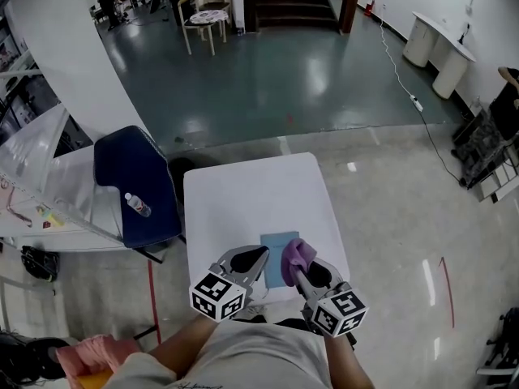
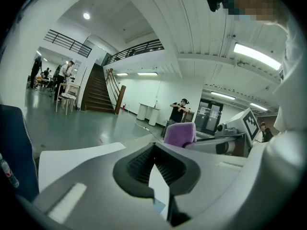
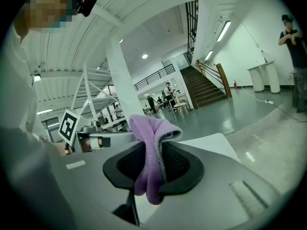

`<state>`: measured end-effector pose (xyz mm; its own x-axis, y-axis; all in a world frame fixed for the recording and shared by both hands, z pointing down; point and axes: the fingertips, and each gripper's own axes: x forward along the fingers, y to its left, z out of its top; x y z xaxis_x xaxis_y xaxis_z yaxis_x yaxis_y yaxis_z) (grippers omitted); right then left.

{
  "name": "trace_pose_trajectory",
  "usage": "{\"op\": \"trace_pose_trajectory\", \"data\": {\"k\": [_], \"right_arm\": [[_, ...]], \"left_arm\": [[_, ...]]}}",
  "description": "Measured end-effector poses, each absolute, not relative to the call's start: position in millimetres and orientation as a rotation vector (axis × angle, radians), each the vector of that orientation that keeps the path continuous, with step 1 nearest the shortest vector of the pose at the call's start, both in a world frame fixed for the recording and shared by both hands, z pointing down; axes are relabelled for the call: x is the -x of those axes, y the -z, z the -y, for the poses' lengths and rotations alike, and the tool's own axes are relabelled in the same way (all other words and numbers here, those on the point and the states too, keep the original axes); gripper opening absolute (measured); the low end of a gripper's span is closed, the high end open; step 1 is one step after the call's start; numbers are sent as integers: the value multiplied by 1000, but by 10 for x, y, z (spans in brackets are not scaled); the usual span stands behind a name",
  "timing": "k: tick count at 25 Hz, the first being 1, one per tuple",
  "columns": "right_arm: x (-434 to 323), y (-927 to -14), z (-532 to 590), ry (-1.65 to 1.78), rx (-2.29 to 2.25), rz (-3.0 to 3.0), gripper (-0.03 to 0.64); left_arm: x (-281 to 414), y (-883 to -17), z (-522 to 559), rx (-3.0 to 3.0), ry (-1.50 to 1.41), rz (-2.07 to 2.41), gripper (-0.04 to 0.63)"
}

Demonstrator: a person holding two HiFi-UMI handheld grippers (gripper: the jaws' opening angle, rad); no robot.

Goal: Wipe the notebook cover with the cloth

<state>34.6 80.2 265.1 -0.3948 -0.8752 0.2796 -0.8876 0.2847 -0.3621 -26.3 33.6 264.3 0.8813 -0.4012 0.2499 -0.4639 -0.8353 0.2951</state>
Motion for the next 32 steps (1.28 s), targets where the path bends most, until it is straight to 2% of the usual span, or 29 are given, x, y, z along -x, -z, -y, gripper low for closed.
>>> {"op": "trace_pose_trajectory", "data": {"k": [32], "right_arm": [[-989, -2744, -430, -732, -1537, 2489, 106]], "left_arm": [[-76, -2822, -38, -2614, -261, 781, 0]]}}
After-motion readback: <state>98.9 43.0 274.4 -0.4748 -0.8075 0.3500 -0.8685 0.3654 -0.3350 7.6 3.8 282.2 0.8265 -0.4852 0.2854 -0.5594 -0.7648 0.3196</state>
